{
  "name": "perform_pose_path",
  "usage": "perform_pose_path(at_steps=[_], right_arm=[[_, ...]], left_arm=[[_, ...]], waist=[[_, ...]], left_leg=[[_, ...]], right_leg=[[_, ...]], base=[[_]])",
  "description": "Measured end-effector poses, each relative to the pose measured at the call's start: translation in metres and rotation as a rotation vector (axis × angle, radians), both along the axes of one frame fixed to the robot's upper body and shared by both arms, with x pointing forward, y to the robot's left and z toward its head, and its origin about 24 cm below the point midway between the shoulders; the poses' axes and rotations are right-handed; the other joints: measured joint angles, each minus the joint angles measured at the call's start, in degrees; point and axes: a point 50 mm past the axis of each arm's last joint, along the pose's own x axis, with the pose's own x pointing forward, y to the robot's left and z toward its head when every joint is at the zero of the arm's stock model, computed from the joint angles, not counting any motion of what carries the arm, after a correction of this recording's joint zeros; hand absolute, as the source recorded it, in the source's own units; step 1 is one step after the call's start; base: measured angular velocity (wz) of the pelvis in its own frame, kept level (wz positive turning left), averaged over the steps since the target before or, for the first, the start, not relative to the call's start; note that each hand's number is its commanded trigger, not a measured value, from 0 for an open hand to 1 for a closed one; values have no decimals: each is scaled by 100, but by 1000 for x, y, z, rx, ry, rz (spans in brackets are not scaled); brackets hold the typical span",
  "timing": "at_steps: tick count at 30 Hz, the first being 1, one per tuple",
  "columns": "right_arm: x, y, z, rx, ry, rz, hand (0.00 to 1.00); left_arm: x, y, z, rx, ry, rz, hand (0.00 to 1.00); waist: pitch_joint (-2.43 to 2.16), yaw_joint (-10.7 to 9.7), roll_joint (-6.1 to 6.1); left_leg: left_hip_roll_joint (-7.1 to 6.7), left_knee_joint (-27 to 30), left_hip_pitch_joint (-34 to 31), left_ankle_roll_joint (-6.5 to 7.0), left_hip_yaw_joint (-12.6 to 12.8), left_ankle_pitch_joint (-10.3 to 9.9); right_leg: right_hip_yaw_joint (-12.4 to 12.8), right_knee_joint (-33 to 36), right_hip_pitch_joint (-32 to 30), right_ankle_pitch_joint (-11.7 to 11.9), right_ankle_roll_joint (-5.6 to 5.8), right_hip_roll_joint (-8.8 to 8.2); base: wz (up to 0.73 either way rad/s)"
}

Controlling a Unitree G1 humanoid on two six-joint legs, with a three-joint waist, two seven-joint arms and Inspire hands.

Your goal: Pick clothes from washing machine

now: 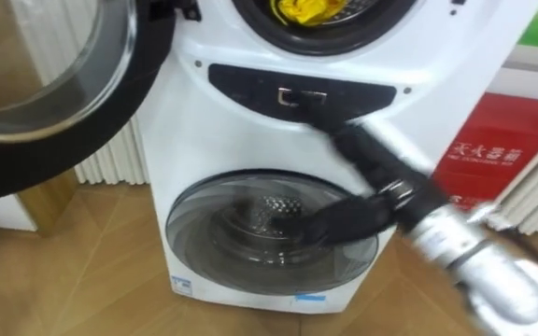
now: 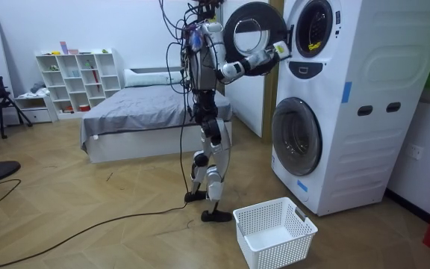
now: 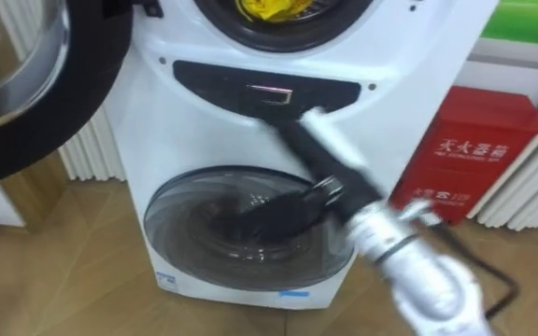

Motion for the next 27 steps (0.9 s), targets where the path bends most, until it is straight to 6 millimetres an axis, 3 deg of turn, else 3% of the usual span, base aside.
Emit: perform_pose_path(at_steps=[2, 9, 11, 16, 23, 27], right_arm=[[2, -7, 8, 22, -41, -53, 0], [7, -13, 26, 110, -138, -164, 0], [9, -13, 26, 151, -133, -167, 0], [14, -10, 37, 276, -138, -117, 0], [17, -5, 31, 379, -71, -57, 0], [28, -3, 8, 413, 51, -62, 0]], left_arm=[[-2, 0, 0, 2, 5, 2, 0], [-4, 1, 0, 3, 18, 8, 0], [-6, 2, -1, 2, 31, 10, 0], [-4, 0, 0, 17, 37, -12, 0], [1, -1, 0, 37, 46, -72, 0], [2, -1, 0, 40, 55, -90, 0]], waist=[[-37, -45, -4], [-54, -34, -42], [-42, 23, -44], [36, 50, 33], [33, 187, 42], [25, 283, 47]], left_leg=[[3, 9, 21, 0, 22, 0], [2, -13, 143, 0, 29, 0], [-2, -16, 178, 1, 29, -1], [-1, -12, 160, 32, -10, -19], [-1, -10, 195, 32, -23, -19], [-3, 0, 213, 32, -33, -19]], right_leg=[[11, -6, 21, 0, 0, 4], [15, -17, 142, -2, 4, 4], [19, -15, 175, -4, 6, 3], [18, -11, 168, -9, 15, 10], [-25, -14, 215, -9, 14, 5], [-56, -19, 250, -12, 19, 3]], base=[[-5], [2], [0], [4], [1], [2]])
